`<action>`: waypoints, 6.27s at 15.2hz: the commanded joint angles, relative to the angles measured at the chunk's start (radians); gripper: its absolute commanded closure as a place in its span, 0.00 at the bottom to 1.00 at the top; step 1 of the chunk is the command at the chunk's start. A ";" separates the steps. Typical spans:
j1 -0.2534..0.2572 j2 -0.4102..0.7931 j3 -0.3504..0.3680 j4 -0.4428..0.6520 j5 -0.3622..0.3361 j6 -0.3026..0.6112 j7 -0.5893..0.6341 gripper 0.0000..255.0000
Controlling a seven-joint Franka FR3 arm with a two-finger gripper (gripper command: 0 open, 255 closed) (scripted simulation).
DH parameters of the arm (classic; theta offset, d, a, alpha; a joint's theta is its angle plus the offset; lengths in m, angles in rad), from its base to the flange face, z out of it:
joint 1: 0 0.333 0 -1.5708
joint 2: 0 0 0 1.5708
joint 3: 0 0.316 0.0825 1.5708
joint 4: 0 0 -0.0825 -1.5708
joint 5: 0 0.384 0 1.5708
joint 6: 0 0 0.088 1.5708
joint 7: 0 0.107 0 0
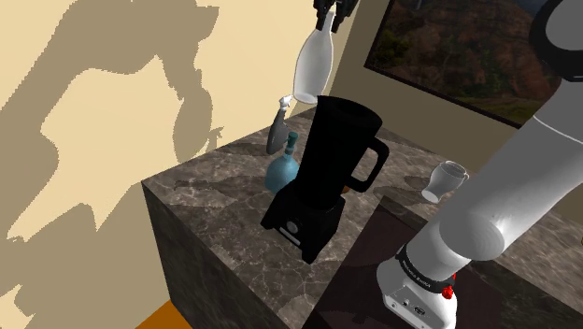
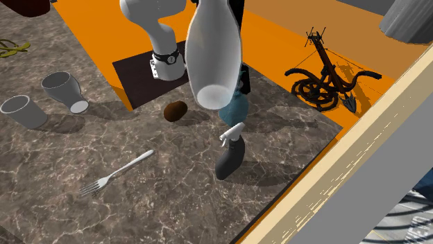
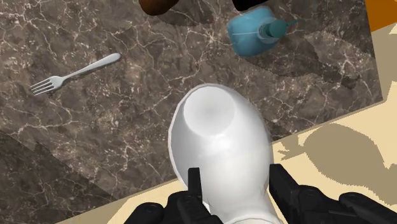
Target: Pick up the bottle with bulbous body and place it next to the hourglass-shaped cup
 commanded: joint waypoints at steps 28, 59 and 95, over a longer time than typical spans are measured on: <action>-0.188 -0.207 -0.240 -0.186 -0.035 -0.016 -0.429 1.00; -0.614 0.287 -0.731 0.150 0.262 0.015 -1.302 1.00; -0.544 0.251 -0.709 -0.382 0.253 0.516 -1.336 1.00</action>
